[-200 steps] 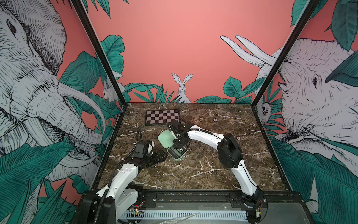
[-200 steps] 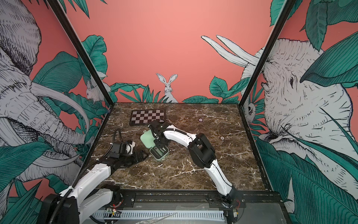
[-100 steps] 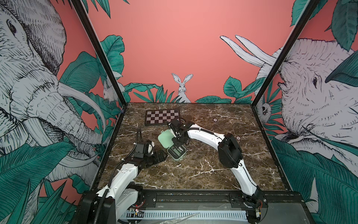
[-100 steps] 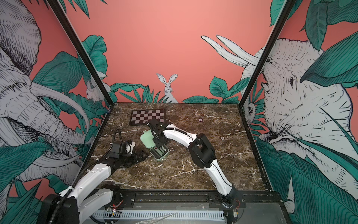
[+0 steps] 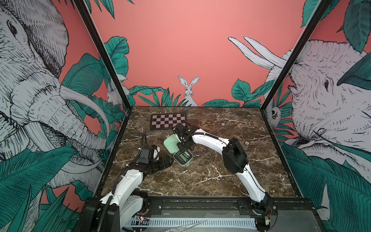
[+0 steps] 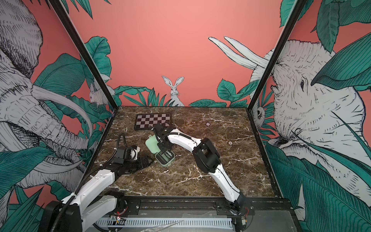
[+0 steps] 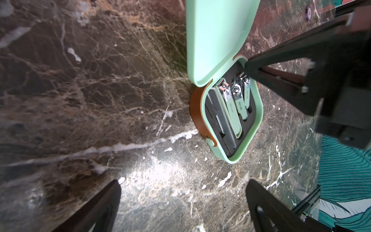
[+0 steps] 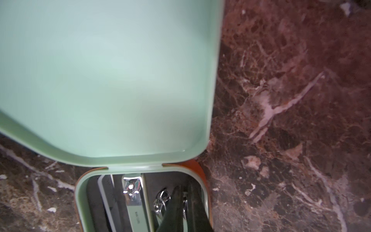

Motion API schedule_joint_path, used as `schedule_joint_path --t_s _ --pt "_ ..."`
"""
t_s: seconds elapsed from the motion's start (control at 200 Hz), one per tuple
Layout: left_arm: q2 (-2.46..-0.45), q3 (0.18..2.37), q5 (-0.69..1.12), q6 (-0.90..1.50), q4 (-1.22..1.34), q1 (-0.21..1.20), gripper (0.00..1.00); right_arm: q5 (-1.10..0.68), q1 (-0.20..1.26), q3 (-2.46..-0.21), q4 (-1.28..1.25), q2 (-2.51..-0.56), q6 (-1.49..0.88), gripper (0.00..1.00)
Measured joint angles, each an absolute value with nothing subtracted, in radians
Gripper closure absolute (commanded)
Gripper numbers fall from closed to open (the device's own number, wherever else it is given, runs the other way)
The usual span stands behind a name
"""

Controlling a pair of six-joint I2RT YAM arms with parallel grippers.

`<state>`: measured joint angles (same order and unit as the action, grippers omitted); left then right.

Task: Organize nail clipper sets
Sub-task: Place the nail clipper in the storage box.

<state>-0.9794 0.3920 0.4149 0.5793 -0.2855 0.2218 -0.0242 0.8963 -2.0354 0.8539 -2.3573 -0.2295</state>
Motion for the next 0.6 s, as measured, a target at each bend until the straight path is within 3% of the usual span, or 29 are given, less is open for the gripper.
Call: schedule_joint_path --t_s 0.6 --pt "-0.995 0.421 0.411 0.577 -0.288 0.186 0.02 -0.030 0.895 -2.036 0.854 -2.357 -0.240 0.88"
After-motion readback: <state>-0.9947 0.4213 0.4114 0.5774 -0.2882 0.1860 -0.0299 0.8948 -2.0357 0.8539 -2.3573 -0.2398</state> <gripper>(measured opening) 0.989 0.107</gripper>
